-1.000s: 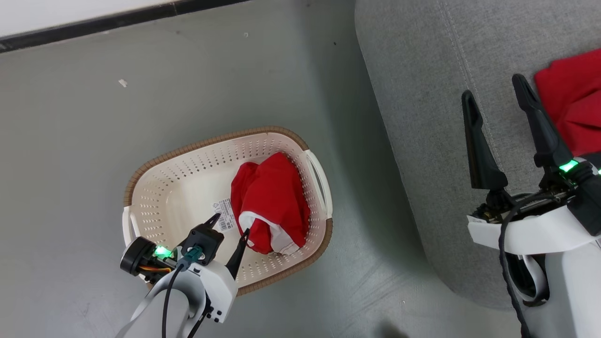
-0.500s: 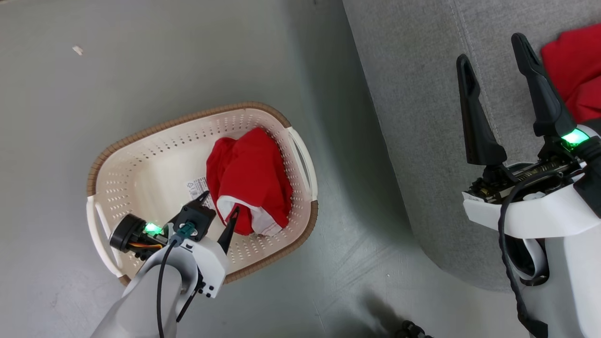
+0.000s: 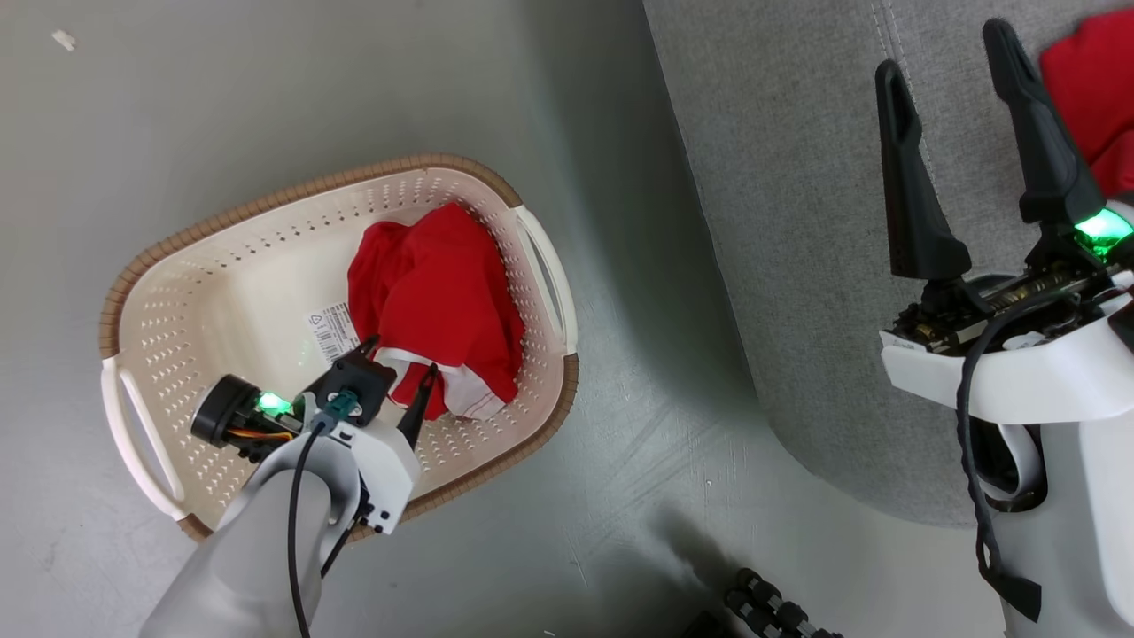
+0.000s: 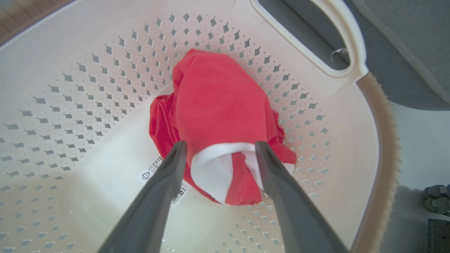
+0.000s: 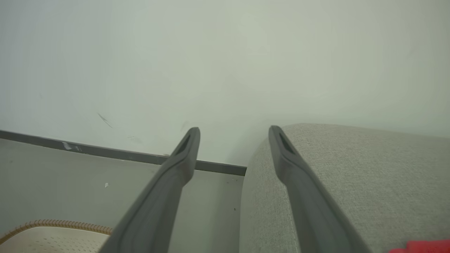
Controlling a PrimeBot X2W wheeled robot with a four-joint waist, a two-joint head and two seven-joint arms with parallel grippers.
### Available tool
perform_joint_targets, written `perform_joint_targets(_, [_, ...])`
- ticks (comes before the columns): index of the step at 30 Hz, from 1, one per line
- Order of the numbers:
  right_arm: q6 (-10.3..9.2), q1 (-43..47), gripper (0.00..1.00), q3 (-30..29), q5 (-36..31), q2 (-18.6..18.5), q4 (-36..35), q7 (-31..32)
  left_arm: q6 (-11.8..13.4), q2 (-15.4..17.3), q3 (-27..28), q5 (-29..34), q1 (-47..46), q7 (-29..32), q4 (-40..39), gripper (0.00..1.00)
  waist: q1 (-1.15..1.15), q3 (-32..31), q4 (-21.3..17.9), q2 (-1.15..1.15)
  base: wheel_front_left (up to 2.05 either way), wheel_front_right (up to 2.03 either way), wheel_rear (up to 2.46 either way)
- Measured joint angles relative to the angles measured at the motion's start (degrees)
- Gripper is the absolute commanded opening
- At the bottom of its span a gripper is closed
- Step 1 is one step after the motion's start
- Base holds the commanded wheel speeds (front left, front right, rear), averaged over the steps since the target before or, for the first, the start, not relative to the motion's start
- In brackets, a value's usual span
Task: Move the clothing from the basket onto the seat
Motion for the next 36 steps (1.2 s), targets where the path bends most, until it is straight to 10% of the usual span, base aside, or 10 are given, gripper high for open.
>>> perform_joint_targets(13, [0.00, -2.9, 1.00, -0.2, 1.8, 0.0, 0.1, 0.0, 0.6, 1.6, 1.3, 0.0, -3.3, -0.6, 3.8, 1.00, 0.00, 3.7, -1.4, 0.00, 0.00, 0.00, 0.00])
perform_joint_targets(15, [0.00, -2.9, 1.00, -0.2, 1.8, 0.0, 0.1, 0.0, 0.6, 1.5, 1.3, 0.0, -3.9, -0.7, 4.3, 0.45, 0.00, 4.1, -1.5, 0.00, 0.00, 0.00, 0.00])
perform_joint_targets(17, [0.00, -3.0, 1.00, -0.3, 1.8, 0.0, 0.2, 0.0, 0.5, 1.4, 1.2, 0.0, -4.1, -1.1, 4.4, 0.27, 0.00, 4.3, -1.4, 0.00, 0.00, 0.00, 0.00])
perform_joint_targets(18, [0.00, -3.3, 1.00, -0.4, 1.8, 0.0, 0.5, 0.0, 0.5, 1.2, 1.2, -0.1, -4.2, -1.3, 4.4, 0.00, 0.00, 4.3, -1.4, 0.00, 0.00, 0.00, 0.00])
perform_joint_targets(36, [0.00, -5.0, 1.00, -2.0, 1.8, 0.0, 4.1, 0.0, -0.8, 0.0, 1.1, -0.7, -5.3, -3.1, 0.3, 0.00, 0.00, 1.6, 0.7, 0.00, 0.00, 0.00, 0.00])
